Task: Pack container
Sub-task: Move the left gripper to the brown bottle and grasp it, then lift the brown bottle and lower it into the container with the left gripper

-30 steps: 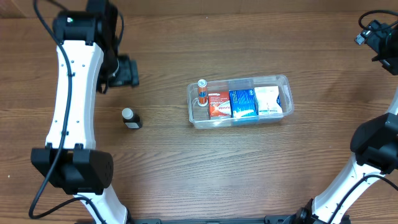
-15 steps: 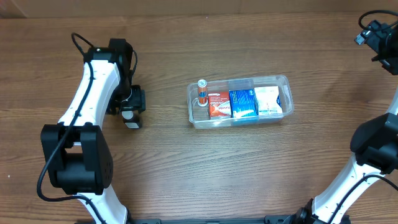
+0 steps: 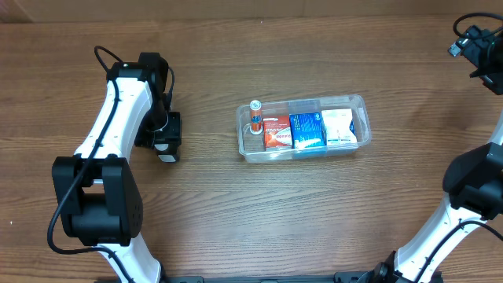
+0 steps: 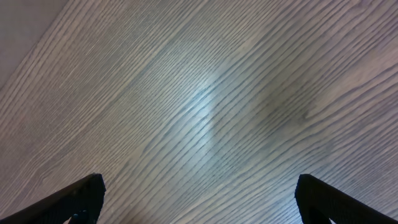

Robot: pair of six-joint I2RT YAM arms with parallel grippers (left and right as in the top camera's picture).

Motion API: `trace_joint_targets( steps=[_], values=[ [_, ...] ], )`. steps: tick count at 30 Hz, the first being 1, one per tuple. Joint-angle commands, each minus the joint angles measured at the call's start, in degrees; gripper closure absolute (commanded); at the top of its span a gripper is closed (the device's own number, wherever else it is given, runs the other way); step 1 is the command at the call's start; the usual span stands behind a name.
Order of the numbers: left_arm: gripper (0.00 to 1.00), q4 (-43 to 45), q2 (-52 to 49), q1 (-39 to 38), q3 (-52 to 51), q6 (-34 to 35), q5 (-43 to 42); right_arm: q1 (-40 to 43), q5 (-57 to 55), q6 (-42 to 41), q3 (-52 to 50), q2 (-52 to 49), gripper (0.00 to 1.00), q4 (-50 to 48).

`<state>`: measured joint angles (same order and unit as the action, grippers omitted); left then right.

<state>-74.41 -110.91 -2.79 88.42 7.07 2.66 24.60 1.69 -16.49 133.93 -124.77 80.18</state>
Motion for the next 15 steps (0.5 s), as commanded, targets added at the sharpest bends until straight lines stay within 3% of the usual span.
trace_joint_targets(
  steps=[1, 5, 8, 12, 15],
  values=[
    [0.45, -2.0, 0.0, -0.1, -0.9, -0.6, 0.9, -0.1, 0.1, -0.3, 1.1, 1.9, 0.00, -0.2],
    [0.68, 0.0, 0.0, -0.1, -0.9, 0.2, 0.9, -0.1, 0.1, -0.3, 1.1, 1.9, 0.00, -0.2],
    [0.77, 0.8, 0.0, -0.1, -0.8, 0.7, 1.0, -0.1, 0.1, -0.3, 1.1, 1.9, 0.00, -0.2],
    [0.82, -4.2, 0.5, -0.4, 4.8, 0.7, 1.2, -0.1, 0.1, -0.3, 1.1, 1.9, 0.00, -0.2],
    [0.81, -15.1, 2.1, -1.6, 22.4, 0.2, 0.0, -0.1, 0.1, -0.3, 1.1, 1.9, 0.00, -0.2]
  ],
)
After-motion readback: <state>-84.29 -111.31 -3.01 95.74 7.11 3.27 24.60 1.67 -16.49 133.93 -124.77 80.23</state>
